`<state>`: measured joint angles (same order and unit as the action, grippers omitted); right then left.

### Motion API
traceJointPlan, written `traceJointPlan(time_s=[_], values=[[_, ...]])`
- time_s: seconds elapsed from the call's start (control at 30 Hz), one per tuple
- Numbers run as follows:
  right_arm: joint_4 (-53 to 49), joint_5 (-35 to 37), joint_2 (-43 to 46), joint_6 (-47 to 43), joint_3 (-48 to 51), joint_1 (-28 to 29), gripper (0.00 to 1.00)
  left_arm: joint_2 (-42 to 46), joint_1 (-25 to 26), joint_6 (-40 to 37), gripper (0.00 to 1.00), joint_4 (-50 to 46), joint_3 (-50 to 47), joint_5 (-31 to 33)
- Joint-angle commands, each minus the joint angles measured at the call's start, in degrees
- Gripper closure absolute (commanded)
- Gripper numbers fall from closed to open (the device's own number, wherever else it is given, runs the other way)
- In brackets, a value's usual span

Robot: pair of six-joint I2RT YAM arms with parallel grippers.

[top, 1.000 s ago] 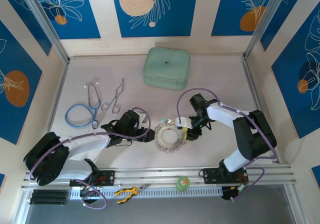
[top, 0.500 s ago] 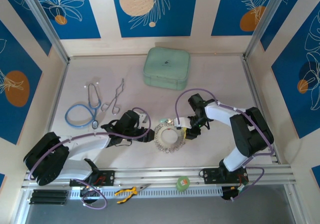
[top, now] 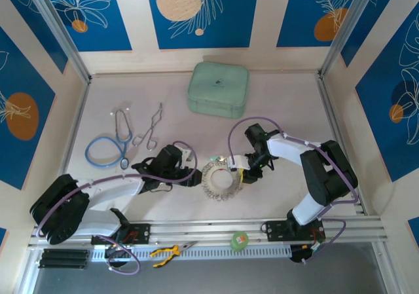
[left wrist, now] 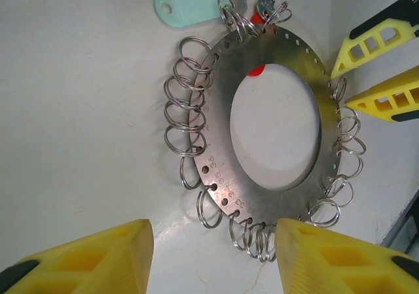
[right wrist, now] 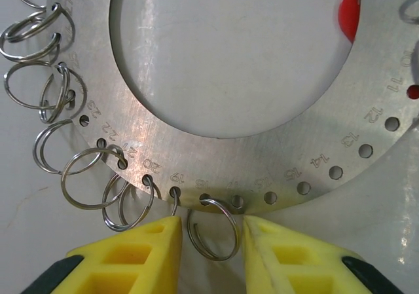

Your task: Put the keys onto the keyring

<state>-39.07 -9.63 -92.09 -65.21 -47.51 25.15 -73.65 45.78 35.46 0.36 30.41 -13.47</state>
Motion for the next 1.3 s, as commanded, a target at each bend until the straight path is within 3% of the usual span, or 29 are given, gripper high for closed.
traceJointPlan(time_s=[0.0,0.27,0.47,0.77,1.03,1.27], values=[[-2.1,-1.4,0.0,-1.2,-1.1,0.6,0.71,1.1,0.3,-1.2,0.49,-1.3,-0.6,0.7],[-2.4,-1.0,-0.1,-1.1,-1.5,1.1,0.81,2.1,0.3,-1.9,0.49,-2.2,-0.6,1.4],[-2.4,0.1,2.3,-0.5,-1.5,1.7,1.00,4.5,0.3,-2.9,0.49,-3.6,-0.7,3.5],[1.9,-0.3,14.3,5.5,0.4,5.2,1.00,13.3,0.2,-8.4,0.53,-2.9,-1.5,11.3],[10.3,-5.6,20.8,12.6,2.5,11.0,1.00,19.0,0.3,-24.3,0.57,4.4,-2.1,14.7],[14.7,-7.8,21.8,14.8,1.9,14.7,1.00,20.4,0.3,-40.1,0.73,4.0,-0.4,7.4]])
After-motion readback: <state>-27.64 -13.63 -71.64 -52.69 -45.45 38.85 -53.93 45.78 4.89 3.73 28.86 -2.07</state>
